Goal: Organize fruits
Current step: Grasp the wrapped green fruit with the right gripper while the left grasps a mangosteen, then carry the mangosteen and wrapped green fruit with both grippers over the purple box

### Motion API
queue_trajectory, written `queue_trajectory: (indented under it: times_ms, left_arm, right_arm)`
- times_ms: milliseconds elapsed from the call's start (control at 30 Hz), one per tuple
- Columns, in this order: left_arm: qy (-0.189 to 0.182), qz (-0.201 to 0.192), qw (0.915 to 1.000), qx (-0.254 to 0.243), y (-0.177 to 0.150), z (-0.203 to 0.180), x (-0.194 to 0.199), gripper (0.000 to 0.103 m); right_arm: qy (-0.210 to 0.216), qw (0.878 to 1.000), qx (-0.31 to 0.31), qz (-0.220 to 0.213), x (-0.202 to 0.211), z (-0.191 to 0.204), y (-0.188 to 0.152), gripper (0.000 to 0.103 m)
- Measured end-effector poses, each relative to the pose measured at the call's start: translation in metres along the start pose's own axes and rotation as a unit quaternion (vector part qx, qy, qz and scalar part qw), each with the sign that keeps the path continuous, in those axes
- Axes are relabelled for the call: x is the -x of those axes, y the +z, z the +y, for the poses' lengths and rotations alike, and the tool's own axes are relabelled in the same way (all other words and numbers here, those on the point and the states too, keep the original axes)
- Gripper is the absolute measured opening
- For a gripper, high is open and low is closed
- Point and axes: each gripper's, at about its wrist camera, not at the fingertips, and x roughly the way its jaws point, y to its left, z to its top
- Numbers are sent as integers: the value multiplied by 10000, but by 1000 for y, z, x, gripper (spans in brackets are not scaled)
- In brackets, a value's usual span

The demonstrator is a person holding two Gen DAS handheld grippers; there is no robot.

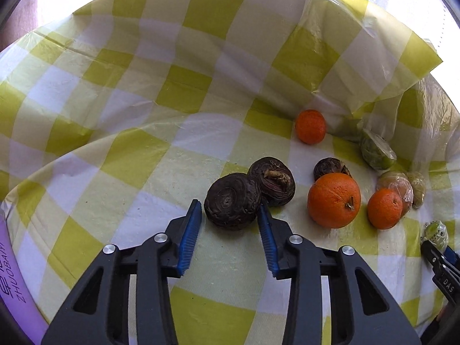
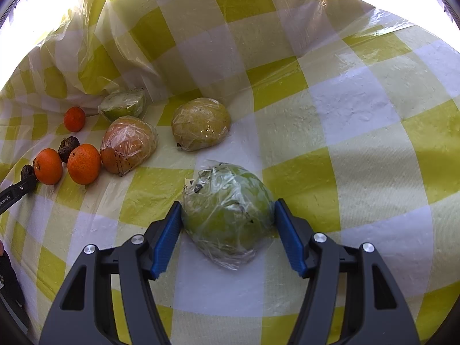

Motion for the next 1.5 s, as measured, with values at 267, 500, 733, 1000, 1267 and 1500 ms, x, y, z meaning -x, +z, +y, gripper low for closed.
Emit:
queue_trajectory:
  times_ms: [267,500,733,1000,1267,1500]
  left_arm:
    - [-169,-46,9997,173,-2,6,3,33]
    - [-549,-246,9970,482,-36,11,51,33]
    - [-872,-453,9951,-136,-90,0,124,33]
    - [-914,-179,9951,-324,-137,19,136,33]
    - [-945,-159,9943,-461,-174,39,160,33]
    - [-1010,-303,9923,-654,-197,53,187,33]
  right_arm:
    - [53,10000,-37,70,1,1,-1,65]
    - [219,9995,-155,139,-4,-1,-1,65]
    - [347,9979,-543,-21,14,-9,-15,64]
    - [959,9930,-625,-278,71,33,-75,64]
    - [1214,9889,-729,-460,131,62,-147,64]
    - [1407,9879,-476,-441,168,91,-184,64]
